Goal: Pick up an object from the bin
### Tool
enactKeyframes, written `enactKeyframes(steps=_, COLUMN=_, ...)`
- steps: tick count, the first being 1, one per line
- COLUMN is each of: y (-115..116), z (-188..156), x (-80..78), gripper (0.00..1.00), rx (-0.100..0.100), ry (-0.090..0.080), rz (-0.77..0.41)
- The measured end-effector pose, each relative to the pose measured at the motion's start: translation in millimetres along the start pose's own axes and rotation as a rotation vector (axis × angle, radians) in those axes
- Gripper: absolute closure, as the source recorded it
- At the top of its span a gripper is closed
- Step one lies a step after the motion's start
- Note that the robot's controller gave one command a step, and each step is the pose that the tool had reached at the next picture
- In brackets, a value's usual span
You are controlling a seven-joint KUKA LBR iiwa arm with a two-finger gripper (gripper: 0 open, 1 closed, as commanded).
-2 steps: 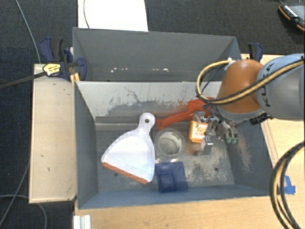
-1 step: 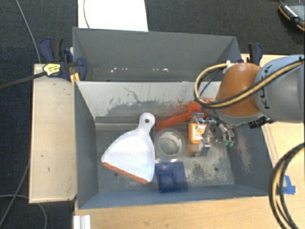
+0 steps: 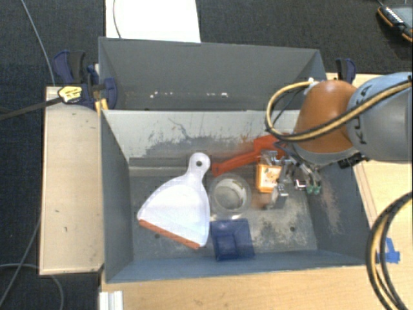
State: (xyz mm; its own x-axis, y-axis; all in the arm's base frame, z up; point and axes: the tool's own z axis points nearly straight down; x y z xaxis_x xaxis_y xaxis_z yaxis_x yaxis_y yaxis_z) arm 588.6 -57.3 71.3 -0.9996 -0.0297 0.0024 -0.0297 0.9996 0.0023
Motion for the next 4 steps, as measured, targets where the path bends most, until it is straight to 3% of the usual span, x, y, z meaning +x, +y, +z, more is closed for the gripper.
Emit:
enactKeyframes(steps=1, y=6.9, z=-1.4, x=6.8, gripper=0.0, rx=0.001, ry=-0.015, rz=0.035)
enactKeyframes(steps=2, y=1.0, z=-2.1, x=-1.0, gripper=1.0, rx=-0.001, ry=-0.006, rz=0.002)
enactKeyframes(steps=3, y=1.0, z=-2.1, x=-1.0, gripper=1.0, rx=0.0, ry=-0.006, rz=0.002)
enactKeyframes(steps=4, y=1.3, z=-16.0, x=2.5, gripper=1.0, rx=-0.001, ry=0.005, rz=0.002)
